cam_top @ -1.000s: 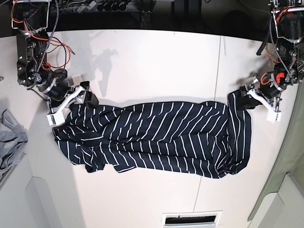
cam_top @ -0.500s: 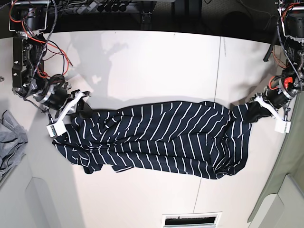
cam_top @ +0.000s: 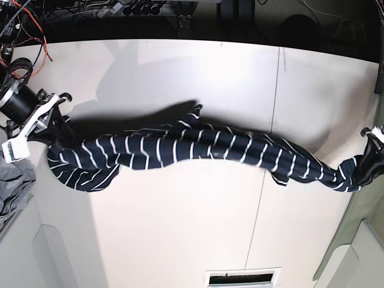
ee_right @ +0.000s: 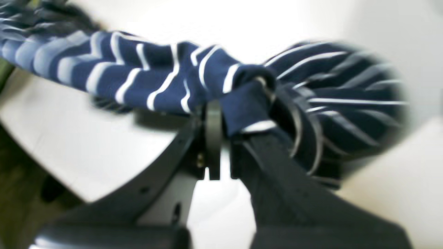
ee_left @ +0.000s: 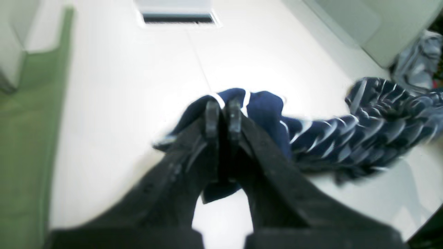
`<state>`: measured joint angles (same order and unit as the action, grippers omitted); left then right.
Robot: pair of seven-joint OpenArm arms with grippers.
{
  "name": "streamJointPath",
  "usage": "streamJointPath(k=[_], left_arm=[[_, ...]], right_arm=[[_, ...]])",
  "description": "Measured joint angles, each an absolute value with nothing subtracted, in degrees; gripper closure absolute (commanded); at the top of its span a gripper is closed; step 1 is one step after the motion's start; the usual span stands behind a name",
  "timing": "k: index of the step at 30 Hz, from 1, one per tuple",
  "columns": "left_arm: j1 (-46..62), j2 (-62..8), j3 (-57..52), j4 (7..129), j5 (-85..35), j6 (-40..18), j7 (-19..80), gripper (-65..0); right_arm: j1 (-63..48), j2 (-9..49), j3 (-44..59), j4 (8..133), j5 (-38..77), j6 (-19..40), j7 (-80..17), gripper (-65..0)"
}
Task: Layout the t-shirt on the table in an organized manner, then fold the t-shirt properly
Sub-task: 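Lay the shirt down and regrasp its ends with both grippers, then lift and stretch the shirt lengthwise between both grippers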
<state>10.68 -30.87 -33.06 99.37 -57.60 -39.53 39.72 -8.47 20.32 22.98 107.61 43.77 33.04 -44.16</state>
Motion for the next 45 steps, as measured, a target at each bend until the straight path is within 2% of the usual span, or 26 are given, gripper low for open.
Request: streamJointPath(k=[6, 7, 9, 10, 11, 12, 15, 17, 23, 26, 33, 45], left_arm=[[6.8, -31.0, -23.3, 89.2, -46.7, -39.8, 35.7, 0.0], [5.7, -30.9, -20.8, 86.3, -45.0, -39.7, 35.4, 0.0], [3.3, -30.7, -16.4, 81.1, -43.5, -39.6, 34.6, 0.0], [2.3, -30.7, -14.7, 79.1, -43.5, -39.6, 34.4, 0.0], [1.8, -30.7, -13.5, 77.5, -43.6, -39.6, 34.4, 0.0], [1.6, -30.7, -12.9, 76.3, -43.7, -39.6, 34.2, 0.0], [2.0, -30.7, -12.7, 74.5, -43.5, -39.6, 35.0, -10.2], [2.2, -30.7, -13.0, 74.5, -43.6, -39.6, 37.1, -12.3], [2.1, -30.8, -15.2, 74.5, -44.4, -39.6, 37.5, -12.3], [2.0, -30.8, -16.3, 74.5, -45.8, -39.6, 37.4, -12.3], [2.0, -30.8, -16.5, 74.5, -46.1, -39.6, 37.3, -12.3], [2.0, -30.8, -16.5, 74.5, -46.2, -39.6, 37.3, -12.3]], right_arm=[[-1.5, 20.2, 21.0, 96.5, 40.4, 33.2, -43.2, 0.0], [0.1, 20.2, 20.2, 93.4, 39.7, 32.9, -43.5, -6.2], [2.8, 20.2, 18.9, 88.0, 39.7, 32.4, -43.5, -24.9], [3.7, 20.1, 18.5, 86.0, 39.9, 32.4, -43.5, -31.6], [3.9, 20.1, 18.5, 84.8, 40.3, 32.5, -43.4, -35.2], [3.7, 20.1, 18.5, 84.1, 40.4, 32.4, -43.5, -35.6], [1.2, 20.2, 19.3, 83.9, 40.4, 32.3, -45.8, -35.6], [-1.1, 20.1, 20.3, 83.8, 42.4, 32.4, -46.3, -35.6], [-7.2, 19.7, 21.9, 83.9, 45.0, 32.6, -45.7, -35.6], [-9.2, 17.2, 22.0, 83.9, 43.8, 32.8, -43.5, -35.6], [-8.1, 9.7, 21.3, 83.3, 36.6, 32.8, -36.0, -35.6], [-1.7, 7.9, 16.8, 76.1, 30.3, 32.3, -33.0, -35.6]])
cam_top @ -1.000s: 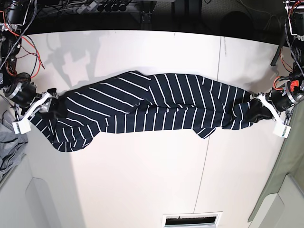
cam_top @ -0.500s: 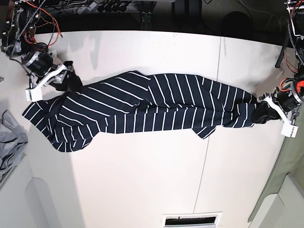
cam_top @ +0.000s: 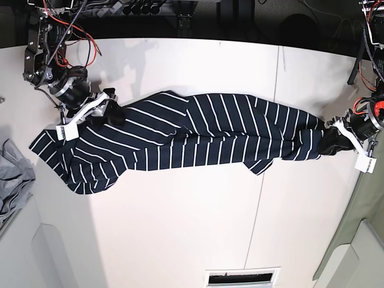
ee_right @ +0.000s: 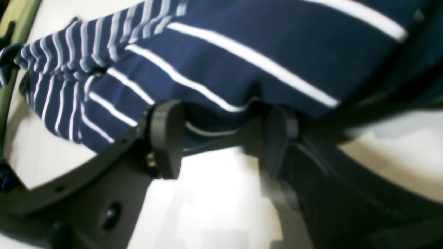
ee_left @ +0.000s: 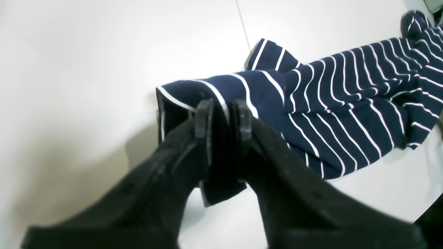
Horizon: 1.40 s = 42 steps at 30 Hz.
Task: Layout the t-shirt on the table in an organized manner, then fold the t-shirt properly
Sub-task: 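Lift and stretch the shirt lengthwise between both grippers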
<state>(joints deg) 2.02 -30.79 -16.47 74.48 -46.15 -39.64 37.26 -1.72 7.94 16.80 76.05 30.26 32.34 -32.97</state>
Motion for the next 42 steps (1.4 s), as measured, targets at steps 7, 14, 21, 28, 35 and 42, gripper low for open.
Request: streamJointPath(k=[7, 14, 21, 28, 35, 42], left_arm=[[2.0, -30.8, -16.5, 74.5, -46.1, -39.6, 37.3, -12.3], [2.0, -30.8, -16.5, 74.5, -46.1, -39.6, 37.3, -12.3], [2.0, -30.8, -16.5, 74.5, -44.8, -39.6, 37.2, 0.0], [2.2, -33.6, -16.5, 77.2, -52.6, -39.6, 43.3, 0.0], [7.2, -34.8, -24.8, 87.5, -61.7, -39.7, 53.2, 0.0], [15.9, -35.0, -34.8, 91.9, -73.6, -39.7, 61.0, 0.0]], right_arm=[[0.0, 7.9, 16.8, 73.9, 30.8, 32.2, -33.0, -30.2], [-0.1, 7.9, 16.8, 73.9, 32.3, 32.6, -32.2, 0.0], [-0.2, 7.9, 16.8, 78.0, 35.8, 32.6, -34.2, 0.0], [-0.5, 8.1, 19.8, 93.1, 36.1, 33.0, -46.8, 0.0], [-8.3, 14.5, 24.0, 101.8, 39.0, 33.1, -48.3, 0.0], [-15.8, 17.4, 29.6, 103.9, 43.3, 33.2, -48.0, 0.0]])
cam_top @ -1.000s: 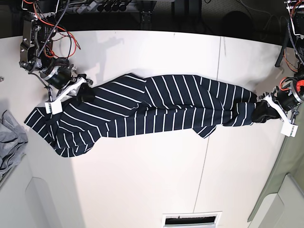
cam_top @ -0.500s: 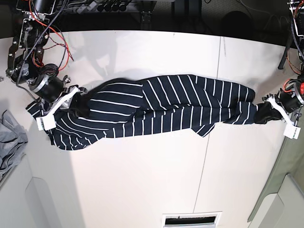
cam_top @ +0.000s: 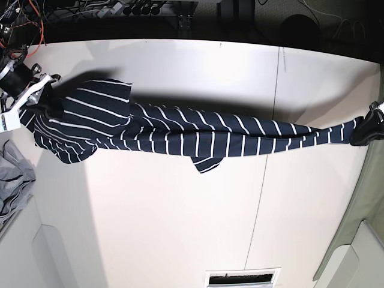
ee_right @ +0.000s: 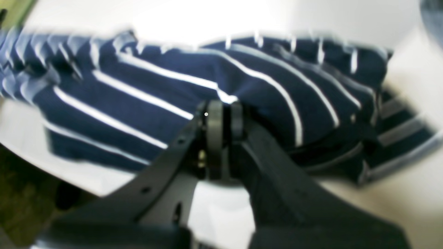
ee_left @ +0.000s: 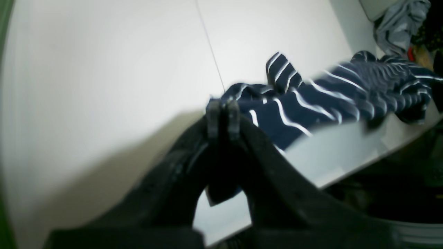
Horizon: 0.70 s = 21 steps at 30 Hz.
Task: Layout the t-shirt on the table in an organized manner, then fold the t-shirt properly
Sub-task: 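Lift and stretch the shirt lengthwise between both grippers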
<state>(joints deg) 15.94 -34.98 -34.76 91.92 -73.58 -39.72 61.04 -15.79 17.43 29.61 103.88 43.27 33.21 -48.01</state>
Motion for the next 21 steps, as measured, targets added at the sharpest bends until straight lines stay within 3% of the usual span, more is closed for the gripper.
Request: streamJointPath(k=[9, 15, 21], left_arm=[[17.1, -33.3, -34.6, 91.9, -70.0, -39.7, 55.9, 0.0], [10.5, -33.4, -33.0, 91.1, -59.5, -39.9, 48.7, 0.0], [-1.1, -34.6, -24.6, 82.8, -51.1, -39.8, 45.8, 0.0]], right_arm=[[-14.3, 17.3, 29.4, 103.4, 42.6, 33.2, -43.7, 0.0], [-3.1, 17.3, 22.7, 94.5, 38.8, 33.8, -41.8, 0.0], [11.7, 17.4, 16.5, 82.5, 33.3, 33.4, -42.0, 0.0]])
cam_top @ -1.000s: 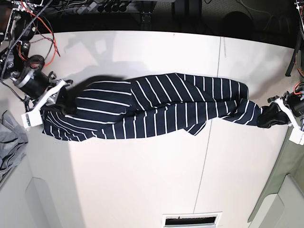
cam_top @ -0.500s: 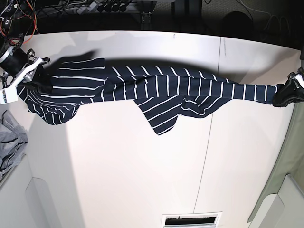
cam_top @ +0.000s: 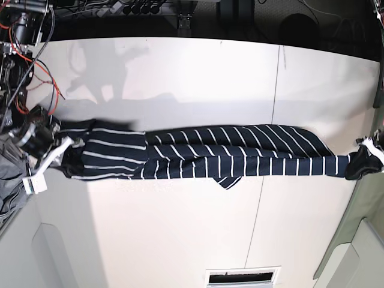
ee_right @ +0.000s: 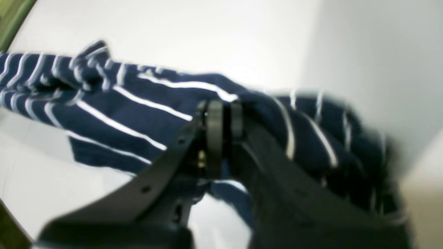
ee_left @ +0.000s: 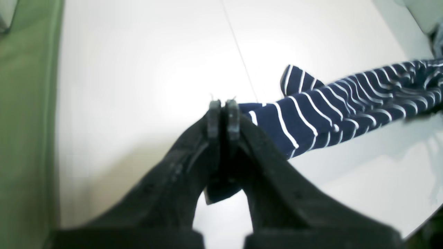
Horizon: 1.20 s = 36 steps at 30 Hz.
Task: Layout the t-shirt on the table in an organized manner, then fold the t-shirt properly
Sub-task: 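Lift and stretch the shirt lengthwise between both grippers, then lower the stretched shirt onto the table and release both grippers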
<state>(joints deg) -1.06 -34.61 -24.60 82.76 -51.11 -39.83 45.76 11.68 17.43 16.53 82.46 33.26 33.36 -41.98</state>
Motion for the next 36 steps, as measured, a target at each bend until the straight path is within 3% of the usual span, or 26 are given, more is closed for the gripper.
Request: streamJointPath(k=[6, 10, 14, 18, 23, 29, 36], left_arm=[[-5.9, -39.0, -24.7, 81.4, -54.1, -39.7, 45.9, 0.0], [-4.4, -40.3, -24.8, 82.5, -61.4, -39.8, 54.8, 0.0], [3.2, -37.8, -24.8, 82.7, -66.9, -39.7, 57.6, 0.0], [9.1, -32.5, -24.7, 82.4, -66.2, -39.6, 58.2, 0.0], [11.9, -31.1, -24.7, 82.5, -66.5, -39.5, 57.1, 0.0], [13.6, -31.1, -24.7, 82.5, -66.2, -39.5, 55.5, 0.0], [13.5, -31.1, -24.8, 82.5, -64.9, -39.5, 54.6, 0.0]], right_arm=[[18.9, 19.1, 16.5, 82.0, 34.9, 33.2, -43.5, 0.0], [16.4, 19.9, 16.5, 82.1, 39.1, 33.0, -49.8, 0.0], [8.4, 20.2, 16.5, 82.1, 41.4, 32.6, -50.8, -19.5], [-0.5, 20.1, 16.5, 82.0, 41.3, 32.8, -48.5, -20.0], [-7.0, 19.8, 18.7, 82.0, 43.4, 32.8, -45.1, -20.1], [-9.8, 16.0, 21.3, 82.0, 44.5, 32.8, -44.8, -36.7], [-9.4, 13.1, 21.4, 82.0, 34.6, 32.8, -33.9, -37.8]])
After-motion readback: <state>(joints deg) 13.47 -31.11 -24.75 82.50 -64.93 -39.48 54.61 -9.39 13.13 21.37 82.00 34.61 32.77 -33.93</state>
